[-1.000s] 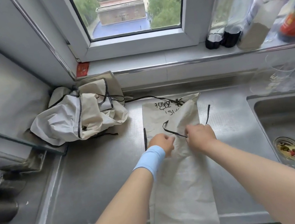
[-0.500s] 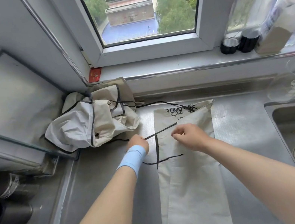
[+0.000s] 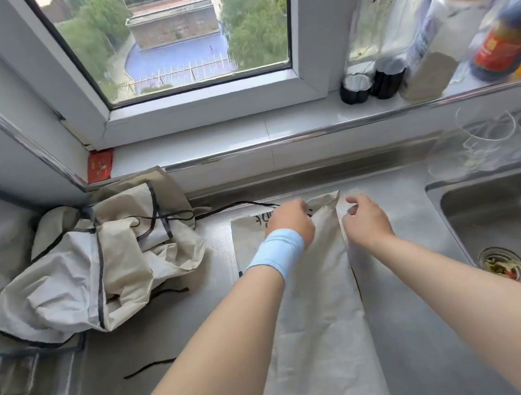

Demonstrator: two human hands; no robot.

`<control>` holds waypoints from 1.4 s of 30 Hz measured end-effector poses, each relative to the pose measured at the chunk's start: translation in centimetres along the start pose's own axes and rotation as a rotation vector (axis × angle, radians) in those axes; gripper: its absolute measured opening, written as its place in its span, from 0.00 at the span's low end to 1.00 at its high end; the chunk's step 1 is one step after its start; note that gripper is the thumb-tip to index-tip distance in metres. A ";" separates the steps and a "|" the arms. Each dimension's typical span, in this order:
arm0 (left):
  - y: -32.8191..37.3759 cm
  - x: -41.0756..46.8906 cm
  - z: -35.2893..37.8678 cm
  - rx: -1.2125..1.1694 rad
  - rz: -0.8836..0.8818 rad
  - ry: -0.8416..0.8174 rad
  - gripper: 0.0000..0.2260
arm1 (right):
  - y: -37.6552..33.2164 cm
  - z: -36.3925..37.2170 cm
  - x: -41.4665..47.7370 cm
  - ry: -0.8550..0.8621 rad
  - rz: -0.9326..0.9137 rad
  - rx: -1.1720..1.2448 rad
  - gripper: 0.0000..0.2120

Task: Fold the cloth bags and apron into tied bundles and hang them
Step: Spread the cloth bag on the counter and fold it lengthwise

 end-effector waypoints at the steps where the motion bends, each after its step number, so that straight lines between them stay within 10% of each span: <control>1: 0.7 1.2 0.2 -0.042 -0.009 -0.029 0.18 | 0.3 0.1 0.6 -0.026 -0.003 0.012 0.22; 10: 2.1 7.9 1.6 -0.190 -0.008 -0.393 0.17 | 0.3 1.9 2.9 -0.168 -0.101 0.139 0.23; 13: 1.1 8.4 1.5 -0.537 -0.117 -0.325 0.20 | 0.2 2.4 3.1 -0.188 -0.168 0.028 0.26; 23: -1.6 8.4 2.0 -0.445 -0.074 -0.049 0.17 | -0.9 4.1 3.5 0.005 -0.325 -0.121 0.19; 30: -2.7 7.9 0.7 -0.389 -0.046 -0.137 0.21 | -3.4 5.4 4.8 -0.158 0.043 0.041 0.13; 42: -3.2 10.1 0.0 -0.415 -0.083 0.064 0.16 | -3.3 6.3 4.0 -0.066 -0.266 -0.052 0.22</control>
Point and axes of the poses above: each hand's wrist, its own x-axis towards the middle knuckle, its own z-axis out of the palm, y = z × x, the point moved 1 cm from there along x, towards the middle knuckle, and after that the axes turned 3 degrees about x, right-handed, at the moved point
